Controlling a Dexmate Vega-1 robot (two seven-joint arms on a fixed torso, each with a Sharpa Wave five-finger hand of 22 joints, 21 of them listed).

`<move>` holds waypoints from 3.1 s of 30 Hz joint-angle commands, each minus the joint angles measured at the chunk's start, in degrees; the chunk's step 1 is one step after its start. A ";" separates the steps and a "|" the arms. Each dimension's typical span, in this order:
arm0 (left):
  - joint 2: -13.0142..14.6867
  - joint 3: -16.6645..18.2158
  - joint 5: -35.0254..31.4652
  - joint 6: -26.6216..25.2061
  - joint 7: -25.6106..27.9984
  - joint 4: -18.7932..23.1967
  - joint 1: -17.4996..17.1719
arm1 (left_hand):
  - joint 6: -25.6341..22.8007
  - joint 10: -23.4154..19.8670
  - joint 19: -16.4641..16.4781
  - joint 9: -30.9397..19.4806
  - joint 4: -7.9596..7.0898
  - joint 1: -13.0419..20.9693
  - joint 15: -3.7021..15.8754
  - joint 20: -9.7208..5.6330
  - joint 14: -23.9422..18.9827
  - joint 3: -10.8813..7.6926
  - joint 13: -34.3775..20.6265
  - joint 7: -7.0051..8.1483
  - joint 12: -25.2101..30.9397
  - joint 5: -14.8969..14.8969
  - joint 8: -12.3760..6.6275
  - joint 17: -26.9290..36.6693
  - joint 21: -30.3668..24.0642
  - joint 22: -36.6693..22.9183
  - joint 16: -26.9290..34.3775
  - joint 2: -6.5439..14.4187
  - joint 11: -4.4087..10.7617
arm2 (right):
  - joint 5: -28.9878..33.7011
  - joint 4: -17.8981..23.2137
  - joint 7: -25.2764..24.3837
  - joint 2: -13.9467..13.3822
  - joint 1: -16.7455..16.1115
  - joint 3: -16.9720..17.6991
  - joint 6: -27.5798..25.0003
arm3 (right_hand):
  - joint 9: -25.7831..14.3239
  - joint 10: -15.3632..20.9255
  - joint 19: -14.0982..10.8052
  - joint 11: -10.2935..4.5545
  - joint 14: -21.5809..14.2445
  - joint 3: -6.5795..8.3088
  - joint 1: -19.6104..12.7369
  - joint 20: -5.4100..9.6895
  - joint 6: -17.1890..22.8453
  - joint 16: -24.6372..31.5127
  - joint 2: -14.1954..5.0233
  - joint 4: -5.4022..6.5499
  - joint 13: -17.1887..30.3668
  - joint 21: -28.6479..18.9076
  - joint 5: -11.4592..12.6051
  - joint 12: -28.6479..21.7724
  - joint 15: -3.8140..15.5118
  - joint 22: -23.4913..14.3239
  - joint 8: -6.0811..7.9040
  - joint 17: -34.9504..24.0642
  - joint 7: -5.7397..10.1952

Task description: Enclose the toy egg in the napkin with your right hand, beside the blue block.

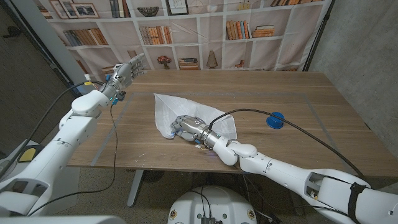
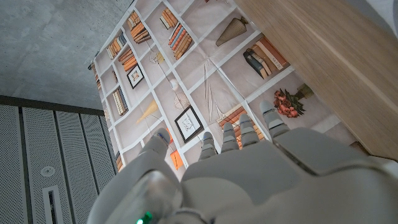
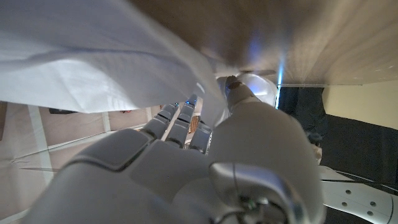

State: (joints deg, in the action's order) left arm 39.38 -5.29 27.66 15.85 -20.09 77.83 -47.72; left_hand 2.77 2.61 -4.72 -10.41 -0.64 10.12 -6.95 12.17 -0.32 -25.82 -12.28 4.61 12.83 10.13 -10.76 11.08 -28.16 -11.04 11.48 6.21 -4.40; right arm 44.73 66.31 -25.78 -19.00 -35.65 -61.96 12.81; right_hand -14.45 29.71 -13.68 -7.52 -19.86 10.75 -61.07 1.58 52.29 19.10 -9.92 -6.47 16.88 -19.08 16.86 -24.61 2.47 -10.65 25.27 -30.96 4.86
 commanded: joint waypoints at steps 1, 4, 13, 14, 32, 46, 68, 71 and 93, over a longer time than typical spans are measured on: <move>-0.26 -0.12 -0.16 -0.29 0.25 0.08 0.37 | -0.10 -0.05 0.45 0.01 -0.03 -0.23 -0.35 0.00 -0.05 -0.43 -0.13 0.25 0.32 0.23 -0.05 0.06 0.03 -0.26 0.09 -0.15 -0.34 | -2.76 1.16 -8.09 0.41 -1.68 3.61 -1.43 | -1.01 1.16 -0.31 -0.42 -0.67 0.47 0.53 0.85 5.21 -0.38 -0.91 0.94 0.40 -0.20 -0.13 -0.44 9.60 -0.11 1.02 -0.06 -5.84; -0.45 -0.40 -0.26 -0.38 0.19 -0.11 0.85 | -0.08 -0.03 0.45 0.01 -0.02 -0.24 -0.31 0.00 0.03 -0.44 -0.14 0.25 0.31 0.23 -0.05 0.06 0.05 -0.27 0.06 -0.15 -0.37 | -4.03 2.58 -9.38 0.07 -2.20 4.94 -1.47 | -1.52 1.42 -0.39 -0.25 -0.85 0.73 0.62 0.97 4.99 -0.60 -0.91 1.29 0.58 -0.19 -0.03 -0.59 9.65 -0.13 1.46 -0.02 -5.83; -1.11 -1.07 -0.71 -0.73 0.81 0.27 1.82 | -0.10 -0.03 0.46 0.01 0.02 -0.26 -0.28 0.00 -0.01 -0.49 -0.14 0.17 0.31 0.23 -0.06 0.05 0.13 -0.27 0.07 -0.13 -0.36 | -7.12 5.00 -12.32 -0.55 -3.19 8.23 -0.91 | -2.65 1.87 -0.52 -0.19 -1.21 1.29 0.89 0.94 4.67 -1.09 -0.88 2.11 0.97 -0.17 0.17 -0.86 9.70 -0.15 2.55 -0.01 -5.89; -1.11 -1.06 -0.84 -0.79 1.09 0.51 1.76 | -0.06 -0.03 0.46 0.01 0.02 -0.27 -0.29 0.00 0.01 -0.50 -0.14 0.13 0.31 0.23 -0.04 0.05 0.13 -0.27 0.06 -0.13 -0.36 | -7.43 5.11 -12.43 -0.62 -3.20 8.50 -0.80 | -2.79 1.77 -0.51 -0.29 -1.21 1.36 0.89 0.99 4.56 -1.17 -0.84 2.17 1.02 -0.15 0.19 -0.84 9.72 -0.16 2.66 0.00 -5.86; -1.37 0.30 -1.42 -2.73 5.62 5.64 -0.98 | -0.15 -0.08 0.56 0.01 0.11 -0.34 -0.26 -0.01 -0.03 -0.60 -0.13 0.21 0.33 0.22 -0.08 0.05 0.28 -0.28 0.07 -0.13 -0.12 | -9.65 8.90 -11.03 -2.88 -2.52 12.14 -2.37 | -4.78 1.90 -0.83 -0.19 -1.61 2.07 1.18 0.50 4.03 -2.05 -0.37 3.18 1.79 -0.11 0.46 -1.11 9.59 -0.19 4.81 -0.22 -5.57; -0.78 4.36 -0.79 -7.81 12.18 13.89 -9.86 | -0.06 -0.02 0.57 0.01 0.20 -0.36 -0.31 0.00 -0.10 -0.69 -0.13 0.22 0.30 0.21 -0.04 0.03 0.41 -0.29 0.08 -0.15 -0.29 | -15.78 12.91 3.18 -5.05 -0.50 14.08 -4.10 | -5.78 0.94 0.09 0.28 -0.63 1.84 1.51 -0.39 3.56 -2.40 0.02 3.58 2.23 0.36 0.36 -0.85 8.94 -0.20 5.93 -1.07 -5.06; -2.64 7.67 -2.61 -15.88 20.22 26.35 -19.52 | 0.09 0.04 0.25 0.00 0.36 -0.38 -0.36 0.02 -0.12 -0.81 -0.14 0.21 0.28 0.20 -0.01 0.02 0.74 -0.30 0.07 -0.19 -0.26 | -16.35 -3.25 4.82 -0.89 8.63 12.03 1.75 | -5.44 0.50 0.14 0.67 -0.29 1.89 1.66 -0.52 3.11 -2.61 0.04 3.96 2.67 0.51 0.29 -0.81 9.00 -0.24 6.29 -1.96 -5.06; -3.14 7.63 -3.02 -16.81 21.21 27.48 -19.99 | 0.13 0.13 0.23 0.00 0.38 -0.39 -0.39 0.02 -0.11 -0.83 -0.14 0.20 0.25 0.19 0.00 0.02 0.77 -0.31 0.07 -0.20 -0.21 | -15.59 -9.19 3.95 0.91 11.45 10.76 3.37 | -5.37 0.50 0.05 0.56 -0.36 1.94 1.62 -0.54 3.07 -2.66 0.07 3.96 2.73 0.50 0.29 -0.82 9.04 -0.24 6.34 -2.02 -4.95; -4.16 6.50 -5.49 -20.66 22.83 29.09 -17.40 | 0.16 0.15 0.29 -0.01 0.46 -0.55 -0.42 0.01 0.07 -0.87 -0.15 0.14 0.25 0.18 -0.02 0.03 0.95 -0.33 0.01 -0.29 -0.32 | -21.99 -45.21 6.37 13.37 26.90 -2.16 3.73 | -2.23 -4.26 -0.32 4.68 0.10 3.84 -0.64 -4.46 -8.73 -4.21 0.40 2.32 2.17 0.63 -0.23 1.50 4.74 -0.29 1.02 -2.88 -3.01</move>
State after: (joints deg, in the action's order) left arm 35.83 2.49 23.26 -3.48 2.56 107.19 -67.29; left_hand 2.77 2.61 -4.52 -10.41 -0.08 9.82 -6.96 11.96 -0.32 -26.37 -12.28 4.61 12.83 10.13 -10.76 10.95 -27.29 -11.05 11.48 5.91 -4.40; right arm 28.66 36.42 -24.78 -9.48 -14.68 -57.37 20.34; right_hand -17.99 28.07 -14.59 -4.61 -20.67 13.54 -61.01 -1.34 49.83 15.81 -9.67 -3.51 19.56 -18.61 16.93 -24.41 2.49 -10.80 30.47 -33.53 2.48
